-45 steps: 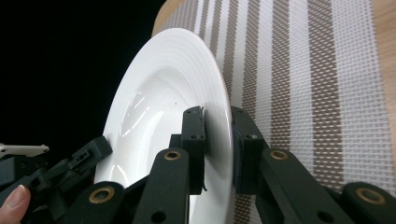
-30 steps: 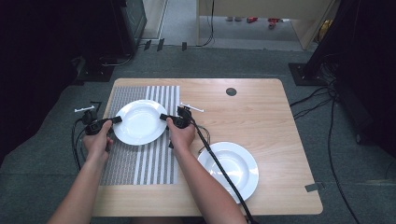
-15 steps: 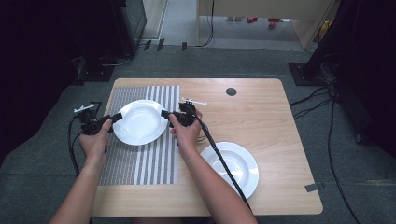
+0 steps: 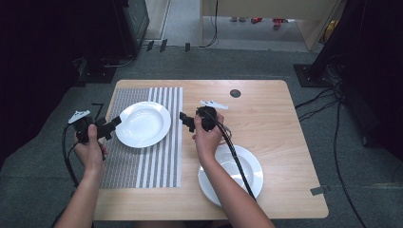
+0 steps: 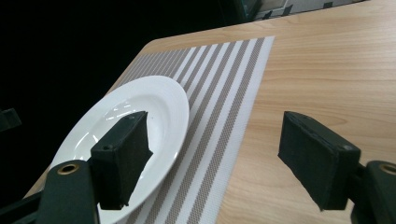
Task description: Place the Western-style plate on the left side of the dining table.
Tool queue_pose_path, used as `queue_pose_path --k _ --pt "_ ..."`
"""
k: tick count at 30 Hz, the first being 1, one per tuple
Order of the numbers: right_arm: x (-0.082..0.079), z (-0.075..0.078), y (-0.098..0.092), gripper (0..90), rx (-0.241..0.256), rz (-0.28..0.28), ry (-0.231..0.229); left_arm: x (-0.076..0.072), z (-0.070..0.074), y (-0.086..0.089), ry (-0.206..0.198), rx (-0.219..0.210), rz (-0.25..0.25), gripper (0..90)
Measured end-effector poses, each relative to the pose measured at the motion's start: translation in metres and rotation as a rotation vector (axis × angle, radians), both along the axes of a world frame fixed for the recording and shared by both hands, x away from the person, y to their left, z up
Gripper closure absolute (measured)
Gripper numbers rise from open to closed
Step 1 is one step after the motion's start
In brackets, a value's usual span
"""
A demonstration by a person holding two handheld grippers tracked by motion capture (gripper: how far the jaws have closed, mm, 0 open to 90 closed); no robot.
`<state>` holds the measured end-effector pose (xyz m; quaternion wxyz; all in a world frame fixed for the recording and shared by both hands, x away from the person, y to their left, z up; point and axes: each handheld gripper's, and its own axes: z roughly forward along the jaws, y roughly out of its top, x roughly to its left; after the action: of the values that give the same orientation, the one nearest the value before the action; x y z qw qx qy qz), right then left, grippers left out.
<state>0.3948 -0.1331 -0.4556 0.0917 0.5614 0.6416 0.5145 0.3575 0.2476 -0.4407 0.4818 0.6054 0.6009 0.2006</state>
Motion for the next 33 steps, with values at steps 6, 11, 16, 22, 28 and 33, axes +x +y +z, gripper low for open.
queue_pose_path --k 6,11,16,22,28,33 --pt "-0.012 0.003 -0.026 24.1 -0.001 -0.004 -0.016 -0.015 0.001 -0.007 -0.002 -0.001 -0.029 27.0" --pt "-0.023 0.007 -0.044 22.8 0.035 -0.001 -0.017 -0.028 0.004 -0.015 -0.016 0.018 -0.046 27.1" --pt "-0.034 0.013 -0.056 22.4 0.027 0.011 -0.031 -0.042 0.007 -0.022 -0.031 0.038 -0.044 25.6" --pt "-0.048 0.02 -0.073 22.5 0.027 0.013 -0.049 -0.057 0.004 -0.029 -0.024 0.042 -0.056 25.3" --pt "-0.06 0.023 -0.091 22.2 0.024 0.004 -0.065 -0.073 0.006 -0.029 -0.037 0.046 -0.05 24.9" --pt "-0.073 0.018 -0.11 22.4 0.022 -0.021 -0.063 -0.086 0.004 -0.031 -0.034 0.064 -0.047 25.2"
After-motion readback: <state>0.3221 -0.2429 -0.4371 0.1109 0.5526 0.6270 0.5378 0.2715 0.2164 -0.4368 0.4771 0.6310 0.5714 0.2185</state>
